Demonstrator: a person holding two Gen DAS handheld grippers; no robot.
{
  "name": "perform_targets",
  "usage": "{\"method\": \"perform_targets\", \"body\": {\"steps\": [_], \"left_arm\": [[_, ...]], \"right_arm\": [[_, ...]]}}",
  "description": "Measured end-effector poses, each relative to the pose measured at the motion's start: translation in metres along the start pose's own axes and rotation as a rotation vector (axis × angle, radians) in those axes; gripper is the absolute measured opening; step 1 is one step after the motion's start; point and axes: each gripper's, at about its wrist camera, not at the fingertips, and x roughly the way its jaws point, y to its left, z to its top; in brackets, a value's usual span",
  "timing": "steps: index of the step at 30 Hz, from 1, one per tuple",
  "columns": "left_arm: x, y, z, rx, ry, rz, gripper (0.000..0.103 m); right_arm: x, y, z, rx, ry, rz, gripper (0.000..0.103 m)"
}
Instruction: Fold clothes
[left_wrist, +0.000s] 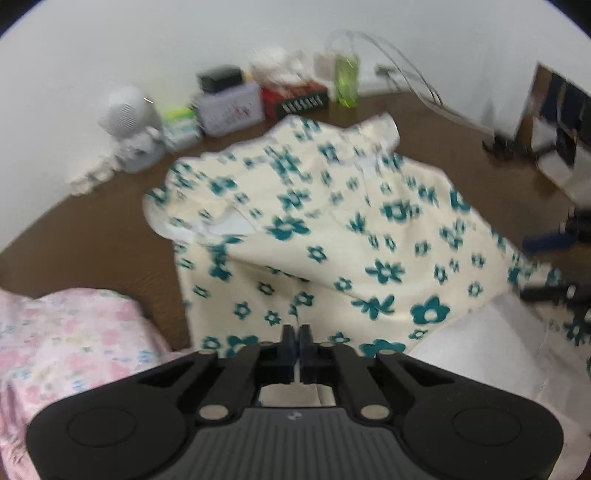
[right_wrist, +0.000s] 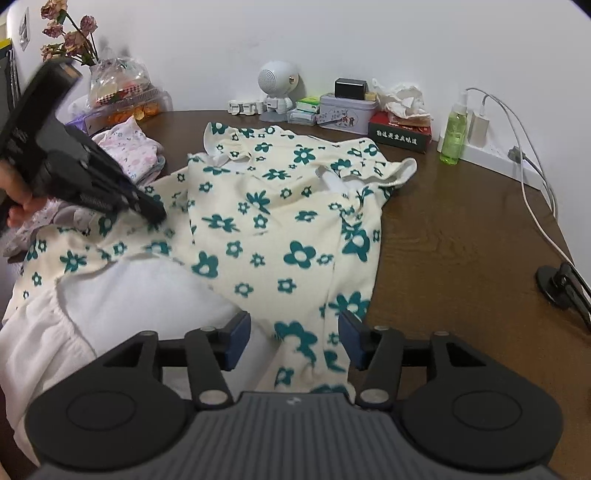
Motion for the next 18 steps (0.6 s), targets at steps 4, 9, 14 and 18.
{"method": "perform_targets", "body": {"steps": [4,9,14,18], "left_arm": [[-0.017,0.016,-0.008,-0.047,-0.005,0.063,0.0],[-0.007,0.022,-0.014,-0.09,0.073,0.071,0.008],[0.0,0.035,0.01,-0.162,0.026,0.064,0.042],[0.032,0.055,0.029,-0.24,0.052,0.062,0.042]], "right_arm": [[0.002,-0.003,-0.012,0.003,0.022,0.01,0.054],[-0.001,-0.013,-0.007,0.036,-0.007,0.031,0.056],[0.011,-0.032,0.025,0.088,-0.044,0.007,0.06],[0.036,-0.05,0.06,0.126,-0.052,-0.031,0.06]]}}
